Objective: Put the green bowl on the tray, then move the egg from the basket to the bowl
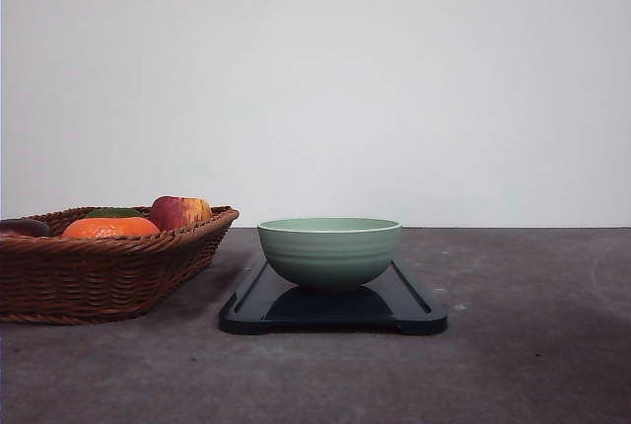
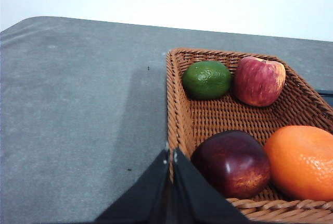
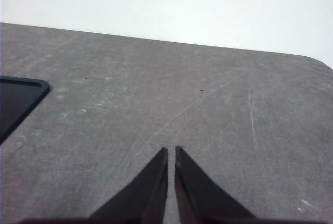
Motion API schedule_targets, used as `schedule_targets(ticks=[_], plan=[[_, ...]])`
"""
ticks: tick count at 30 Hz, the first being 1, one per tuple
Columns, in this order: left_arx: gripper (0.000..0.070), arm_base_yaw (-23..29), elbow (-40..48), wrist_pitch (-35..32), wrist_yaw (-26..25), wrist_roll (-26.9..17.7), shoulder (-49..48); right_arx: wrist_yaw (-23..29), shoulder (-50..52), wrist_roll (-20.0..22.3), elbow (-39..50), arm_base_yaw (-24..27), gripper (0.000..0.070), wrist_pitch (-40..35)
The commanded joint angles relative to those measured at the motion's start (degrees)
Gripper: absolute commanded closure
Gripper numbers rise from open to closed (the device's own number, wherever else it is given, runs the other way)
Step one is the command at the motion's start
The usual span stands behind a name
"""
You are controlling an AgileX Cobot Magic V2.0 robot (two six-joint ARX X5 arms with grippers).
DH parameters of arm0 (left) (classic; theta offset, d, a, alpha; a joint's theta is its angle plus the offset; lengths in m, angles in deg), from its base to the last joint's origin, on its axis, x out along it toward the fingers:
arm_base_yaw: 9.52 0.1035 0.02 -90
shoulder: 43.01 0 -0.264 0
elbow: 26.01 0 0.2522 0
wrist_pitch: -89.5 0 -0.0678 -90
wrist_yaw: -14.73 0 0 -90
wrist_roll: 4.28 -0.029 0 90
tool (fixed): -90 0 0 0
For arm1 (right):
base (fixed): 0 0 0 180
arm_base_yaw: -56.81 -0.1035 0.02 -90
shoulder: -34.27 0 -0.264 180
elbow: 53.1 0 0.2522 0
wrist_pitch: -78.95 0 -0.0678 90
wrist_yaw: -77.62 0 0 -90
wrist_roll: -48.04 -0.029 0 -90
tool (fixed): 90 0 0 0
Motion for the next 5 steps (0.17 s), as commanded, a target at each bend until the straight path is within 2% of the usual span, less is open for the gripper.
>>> schedule_targets(ticks=[1, 5], plan=[[0.07, 0.0, 1.09, 0.35, -0.02, -0.74, 0.02, 0.02, 0.04, -0.61, 0.24, -0.02, 0.0683, -0.74], [0.07, 0.0, 1.09, 0.35, -0.02, -0.74, 0.02, 0.02, 0.04, -0.61, 0.24, -0.02, 0.0684, -0.74]])
